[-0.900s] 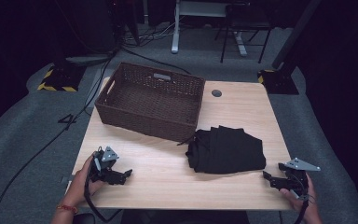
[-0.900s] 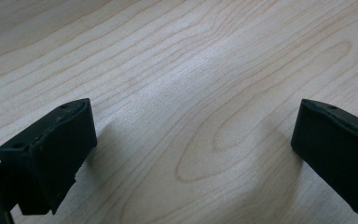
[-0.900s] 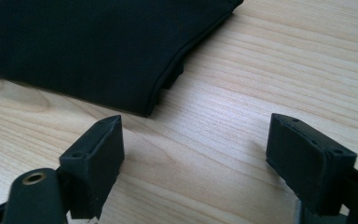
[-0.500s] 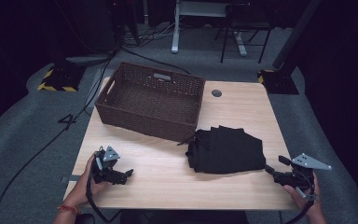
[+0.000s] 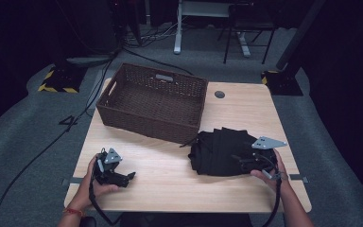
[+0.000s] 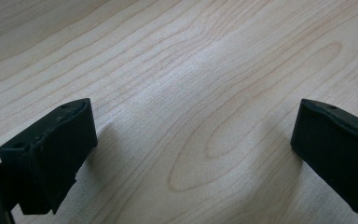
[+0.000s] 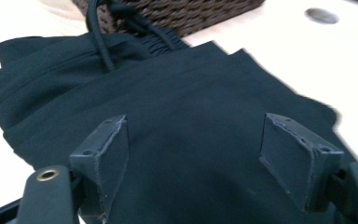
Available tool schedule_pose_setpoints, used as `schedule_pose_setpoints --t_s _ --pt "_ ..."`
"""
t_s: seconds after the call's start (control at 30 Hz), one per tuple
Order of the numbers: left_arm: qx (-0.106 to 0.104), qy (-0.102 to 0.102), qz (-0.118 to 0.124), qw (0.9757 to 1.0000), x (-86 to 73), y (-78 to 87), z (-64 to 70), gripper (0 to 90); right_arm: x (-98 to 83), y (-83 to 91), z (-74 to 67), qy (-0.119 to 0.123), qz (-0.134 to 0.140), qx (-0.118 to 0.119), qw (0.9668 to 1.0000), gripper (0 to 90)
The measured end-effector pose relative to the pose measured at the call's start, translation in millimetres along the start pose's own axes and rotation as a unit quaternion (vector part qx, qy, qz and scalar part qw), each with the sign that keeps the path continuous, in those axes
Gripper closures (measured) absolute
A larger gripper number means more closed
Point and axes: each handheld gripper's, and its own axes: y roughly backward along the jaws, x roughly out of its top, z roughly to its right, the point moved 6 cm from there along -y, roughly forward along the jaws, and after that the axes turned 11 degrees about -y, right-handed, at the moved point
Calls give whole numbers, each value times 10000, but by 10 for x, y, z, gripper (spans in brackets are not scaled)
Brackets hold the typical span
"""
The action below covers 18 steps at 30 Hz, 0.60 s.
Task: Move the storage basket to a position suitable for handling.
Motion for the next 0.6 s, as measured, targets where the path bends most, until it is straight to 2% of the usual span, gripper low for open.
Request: schedule_pose_setpoints --t_s 0.13,0.2,0.23,0.3,0.47,0.6 --pt "0 -5 -2 10000 0 0 -1 5 -63 -198 -37 17 -311 52 9995 241" --pt "0 -5 -3 10000 0 0 -1 5 -80 -231 -45 -9 -353 98 9993 242" --pt "0 -77 -21 10000 4 1 -6 5 -140 -322 -55 -21 -494 130 9987 238" --pt "-18 -45 0 10000 12 -7 9 5 -198 -383 -66 52 -578 76 9983 240" --pt "-50 -87 -21 9999 28 -7 6 27 -268 -369 -108 51 -550 247 9982 258" --pt "-106 -131 -25 9999 54 -3 4 67 -322 -324 -182 177 -574 327 9977 257"
